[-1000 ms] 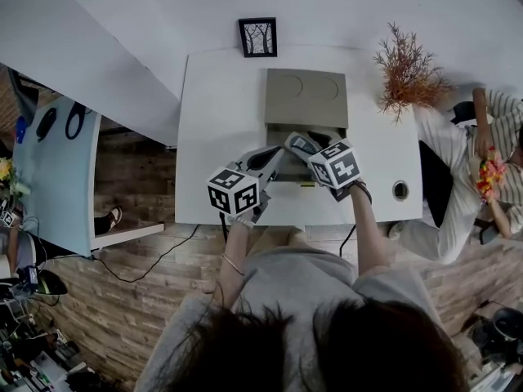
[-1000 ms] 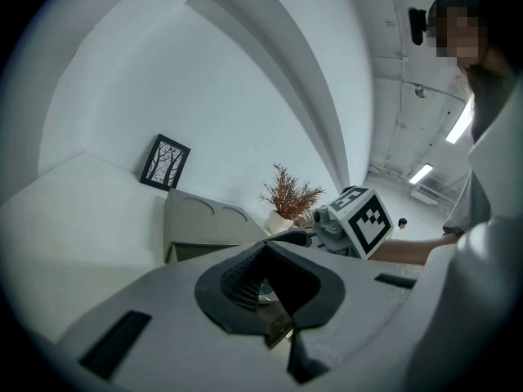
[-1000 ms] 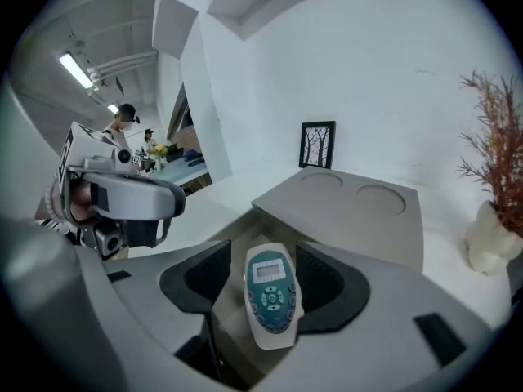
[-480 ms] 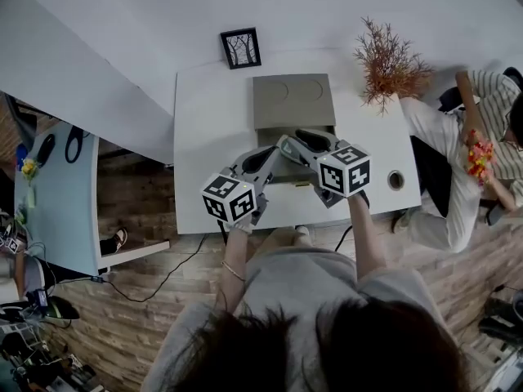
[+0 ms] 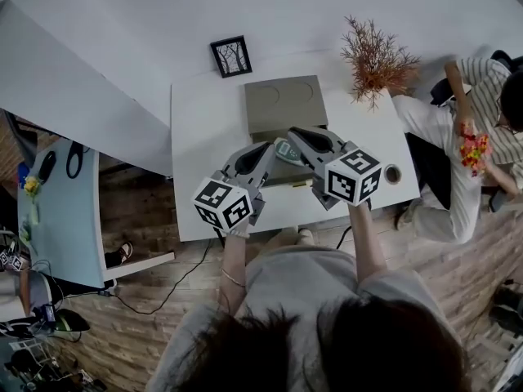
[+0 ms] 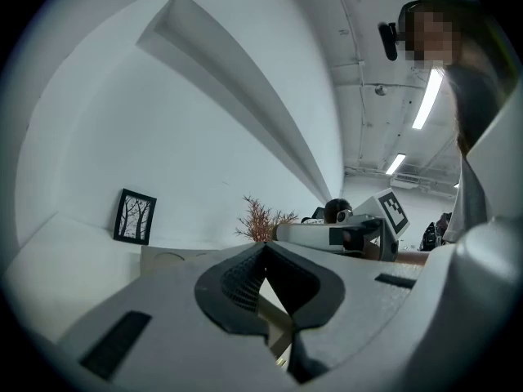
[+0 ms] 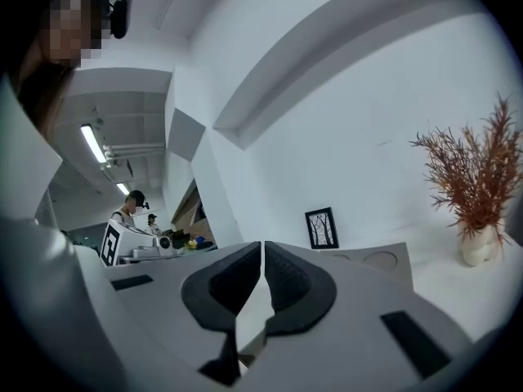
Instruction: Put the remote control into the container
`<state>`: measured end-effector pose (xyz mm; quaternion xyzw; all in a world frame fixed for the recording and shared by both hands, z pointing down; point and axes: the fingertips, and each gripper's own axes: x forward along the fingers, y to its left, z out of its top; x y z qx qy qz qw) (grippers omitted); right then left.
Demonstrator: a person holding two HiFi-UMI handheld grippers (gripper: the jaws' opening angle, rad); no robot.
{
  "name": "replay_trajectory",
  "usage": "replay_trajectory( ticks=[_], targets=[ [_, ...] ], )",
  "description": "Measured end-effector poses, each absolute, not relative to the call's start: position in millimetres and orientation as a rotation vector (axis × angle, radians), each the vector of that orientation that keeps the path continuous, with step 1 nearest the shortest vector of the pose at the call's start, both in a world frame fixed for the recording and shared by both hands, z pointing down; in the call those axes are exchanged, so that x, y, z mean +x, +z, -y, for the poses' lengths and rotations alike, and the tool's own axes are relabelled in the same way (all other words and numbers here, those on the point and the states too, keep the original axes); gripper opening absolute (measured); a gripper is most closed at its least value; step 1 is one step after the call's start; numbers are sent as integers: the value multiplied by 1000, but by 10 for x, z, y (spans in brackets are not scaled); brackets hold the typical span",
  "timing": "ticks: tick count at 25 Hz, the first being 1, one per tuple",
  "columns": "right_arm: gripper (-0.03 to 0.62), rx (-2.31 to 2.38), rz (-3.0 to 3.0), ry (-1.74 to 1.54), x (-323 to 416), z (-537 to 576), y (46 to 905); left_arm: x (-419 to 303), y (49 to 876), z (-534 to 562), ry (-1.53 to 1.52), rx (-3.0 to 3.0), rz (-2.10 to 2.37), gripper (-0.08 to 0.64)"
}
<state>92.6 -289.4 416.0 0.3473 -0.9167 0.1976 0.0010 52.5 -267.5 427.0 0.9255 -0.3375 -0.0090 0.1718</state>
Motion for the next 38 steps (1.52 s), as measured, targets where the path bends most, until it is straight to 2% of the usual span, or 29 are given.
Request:
replay_trajectory(
  ticks=[18, 38],
  targets=[
    [-3, 1120, 2936, 319, 881, 2615, 3686, 580, 3797, 2376, -58, 2770, 939, 3],
    [-3, 1126, 2979, 232, 892, 2506, 3533, 614, 3675, 2295, -75, 2821, 924, 3]
  ],
)
